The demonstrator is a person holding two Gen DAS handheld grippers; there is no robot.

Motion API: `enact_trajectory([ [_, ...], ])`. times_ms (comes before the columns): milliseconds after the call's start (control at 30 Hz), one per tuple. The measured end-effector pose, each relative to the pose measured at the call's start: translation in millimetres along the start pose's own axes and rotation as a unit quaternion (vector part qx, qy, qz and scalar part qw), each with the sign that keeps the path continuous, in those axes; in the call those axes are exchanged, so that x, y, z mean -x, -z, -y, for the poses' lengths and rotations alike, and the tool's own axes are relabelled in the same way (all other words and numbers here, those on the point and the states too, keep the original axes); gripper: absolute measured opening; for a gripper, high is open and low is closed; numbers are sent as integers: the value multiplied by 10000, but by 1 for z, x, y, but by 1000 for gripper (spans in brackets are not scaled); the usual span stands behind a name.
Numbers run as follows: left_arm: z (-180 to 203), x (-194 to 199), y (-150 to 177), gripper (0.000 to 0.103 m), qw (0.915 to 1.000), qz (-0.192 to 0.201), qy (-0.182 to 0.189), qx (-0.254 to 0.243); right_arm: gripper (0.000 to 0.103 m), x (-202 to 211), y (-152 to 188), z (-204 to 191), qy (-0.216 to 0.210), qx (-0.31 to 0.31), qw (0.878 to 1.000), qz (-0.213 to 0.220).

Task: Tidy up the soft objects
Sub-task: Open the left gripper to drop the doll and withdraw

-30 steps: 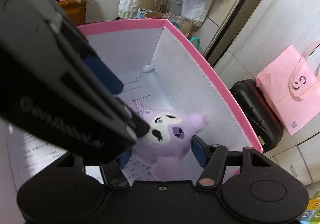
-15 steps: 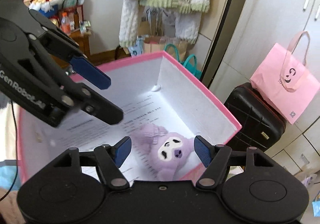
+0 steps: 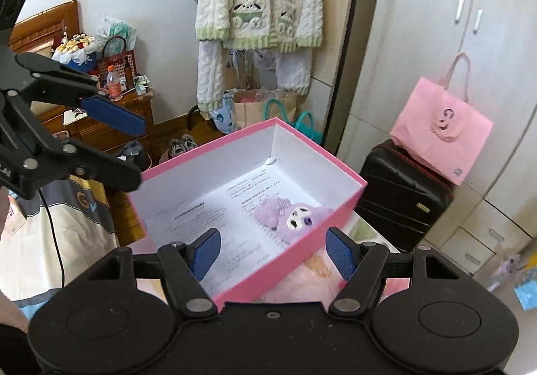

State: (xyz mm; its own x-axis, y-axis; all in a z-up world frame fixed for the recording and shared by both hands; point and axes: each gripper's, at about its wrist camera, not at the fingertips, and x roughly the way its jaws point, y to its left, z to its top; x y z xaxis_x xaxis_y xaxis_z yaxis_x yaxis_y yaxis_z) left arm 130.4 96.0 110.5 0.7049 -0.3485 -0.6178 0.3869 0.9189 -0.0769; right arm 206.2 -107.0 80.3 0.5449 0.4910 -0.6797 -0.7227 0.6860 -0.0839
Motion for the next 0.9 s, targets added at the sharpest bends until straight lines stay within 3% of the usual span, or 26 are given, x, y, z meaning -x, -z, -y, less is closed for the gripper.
enact_trajectory([
  [133,27,17,12,67,9994,107,154,-303,74,32,20,-6,183,-77,9998,20],
  [400,78,17,34,67,9944,-101,715,-766,74,82,71,-10,629,-347,9974,81],
  [700,125,-14,56,67,9854,-471,1304,-990,74,110,146,-5,1084,-753,9911,146],
  [900,148,-49,65,67,9816,-593,1502,-1016,74,119,188,4,1185,-1010,9872,356],
])
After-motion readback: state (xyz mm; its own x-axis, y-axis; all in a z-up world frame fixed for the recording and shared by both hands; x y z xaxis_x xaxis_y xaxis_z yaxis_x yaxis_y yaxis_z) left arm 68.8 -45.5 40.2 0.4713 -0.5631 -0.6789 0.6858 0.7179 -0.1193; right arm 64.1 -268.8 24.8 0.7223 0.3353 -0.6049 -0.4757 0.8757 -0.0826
